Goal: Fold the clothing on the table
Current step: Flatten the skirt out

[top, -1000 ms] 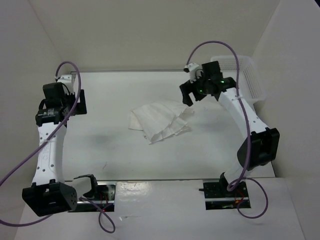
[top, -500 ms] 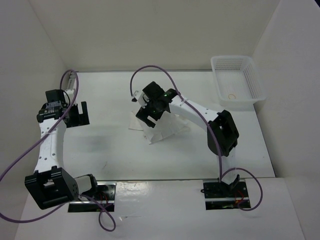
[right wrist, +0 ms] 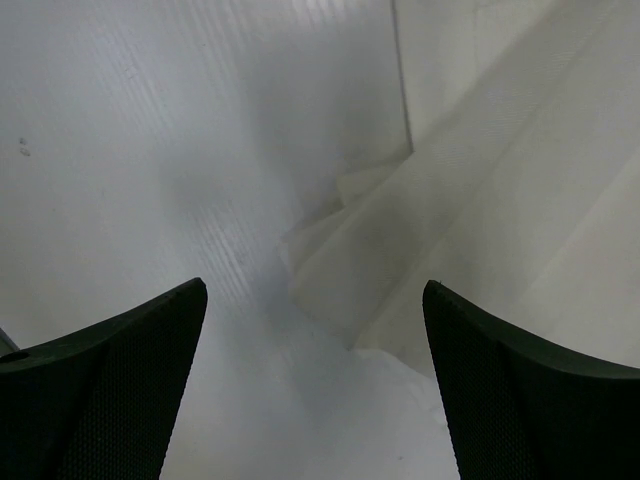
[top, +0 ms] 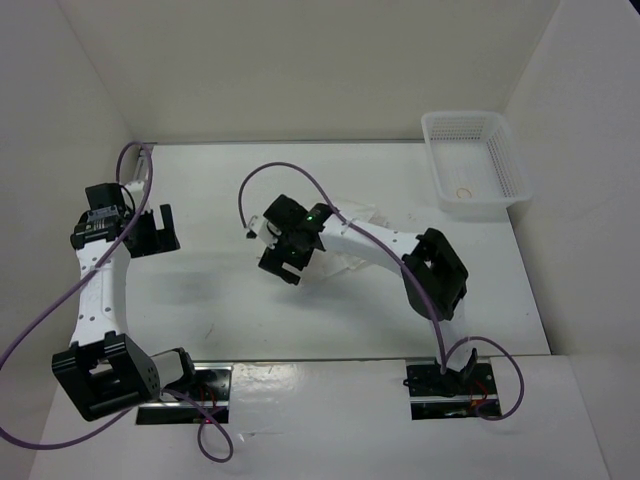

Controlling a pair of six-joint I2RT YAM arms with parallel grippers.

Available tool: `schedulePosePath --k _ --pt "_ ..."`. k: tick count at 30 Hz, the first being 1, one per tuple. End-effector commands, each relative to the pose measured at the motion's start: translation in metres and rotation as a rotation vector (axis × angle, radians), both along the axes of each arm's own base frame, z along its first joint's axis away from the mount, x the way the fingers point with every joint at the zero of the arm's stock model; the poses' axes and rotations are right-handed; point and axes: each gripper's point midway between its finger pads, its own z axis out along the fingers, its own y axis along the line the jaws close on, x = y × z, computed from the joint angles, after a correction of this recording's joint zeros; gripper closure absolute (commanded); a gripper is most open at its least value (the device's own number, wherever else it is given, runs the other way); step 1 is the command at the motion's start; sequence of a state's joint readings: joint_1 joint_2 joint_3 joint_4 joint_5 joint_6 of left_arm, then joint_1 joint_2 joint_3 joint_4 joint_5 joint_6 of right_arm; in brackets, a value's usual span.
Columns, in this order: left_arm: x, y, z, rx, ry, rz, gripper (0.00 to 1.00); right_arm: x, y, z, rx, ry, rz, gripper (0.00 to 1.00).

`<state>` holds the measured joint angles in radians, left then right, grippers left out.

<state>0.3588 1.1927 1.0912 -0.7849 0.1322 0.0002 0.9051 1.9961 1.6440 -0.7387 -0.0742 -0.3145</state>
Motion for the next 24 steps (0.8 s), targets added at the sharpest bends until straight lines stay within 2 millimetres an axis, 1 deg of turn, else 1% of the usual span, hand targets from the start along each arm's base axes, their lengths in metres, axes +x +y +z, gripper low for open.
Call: schedulePosePath --k 1,2,5,6,8,10,11,12,13,14,16,17,19,20,22,23,24 --pt "0.003 -0.003 0.013 0.005 -0.06 -0.029 0.0 -0.006 0.005 -0.007 0.009 0.011 -0.001 0.08" --pt "0.002 -0.003 0.009 0.001 -0.052 -0.029 0.0 -0.007 0.004 -0.01 0.008 0.012 -0.001 0.08" --pt "0.0 -0.004 0.015 0.009 -0.072 -0.029 0.0 -0.006 -0.002 -0.021 -0.022 0.011 -0.011 0.08" --pt "0.0 -0.004 0.015 0.009 -0.072 -0.029 0.0 -0.003 -0.001 -0.021 -0.018 -0.002 -0.015 0.08" --pt "0.0 -0.001 0.015 0.01 -0.072 -0.02 0.0 0.0 -0.003 -0.027 -0.035 -0.014 -0.025 0.09" --pt "0.0 -0.001 0.015 0.01 -0.072 -0.02 0.0 0.003 -0.003 -0.026 -0.035 -0.029 -0.031 0.09" --pt "0.0 -0.001 0.015 0.01 -0.072 -0.02 0.0 0.003 -0.003 -0.026 -0.035 -0.029 -0.031 0.11" --pt "0.0 -0.001 0.015 0.01 -0.072 -0.02 0.0 0.004 -0.004 -0.033 -0.047 -0.03 -0.035 0.14" --pt "0.0 -0.001 0.015 0.01 -0.072 -0.02 0.0 0.004 -0.005 -0.033 -0.047 -0.03 -0.035 0.17" --pt "0.0 -0.001 0.015 0.01 -0.072 -0.02 0.0 0.003 -0.005 -0.038 -0.057 -0.022 -0.035 0.2" --pt "0.0 -0.001 0.015 0.01 -0.072 -0.02 0.0 0.003 -0.005 -0.038 -0.057 -0.022 -0.035 0.38" --pt "0.0 -0.001 0.015 0.01 -0.072 -0.02 0.0 0.005 -0.006 -0.038 -0.063 -0.03 -0.04 0.62" --pt "0.0 -0.003 0.015 0.003 -0.074 -0.026 0.0 0.006 -0.007 -0.038 -0.068 -0.037 -0.044 0.91" --pt "0.0 -0.003 0.015 0.003 -0.075 -0.026 0.0 0.006 -0.007 -0.038 -0.068 -0.037 -0.044 1.0" --pt "0.0 -0.003 0.015 0.003 -0.075 -0.026 0.0 0.009 -0.012 -0.038 -0.092 -0.053 -0.057 1.0" --pt "0.001 -0.002 0.013 -0.001 -0.066 -0.026 0.0 0.014 -0.011 -0.026 -0.079 -0.087 -0.055 1.0" --pt "0.001 -0.004 0.013 -0.003 -0.069 -0.039 0.0 0.021 -0.008 -0.01 -0.06 -0.127 -0.058 1.0"
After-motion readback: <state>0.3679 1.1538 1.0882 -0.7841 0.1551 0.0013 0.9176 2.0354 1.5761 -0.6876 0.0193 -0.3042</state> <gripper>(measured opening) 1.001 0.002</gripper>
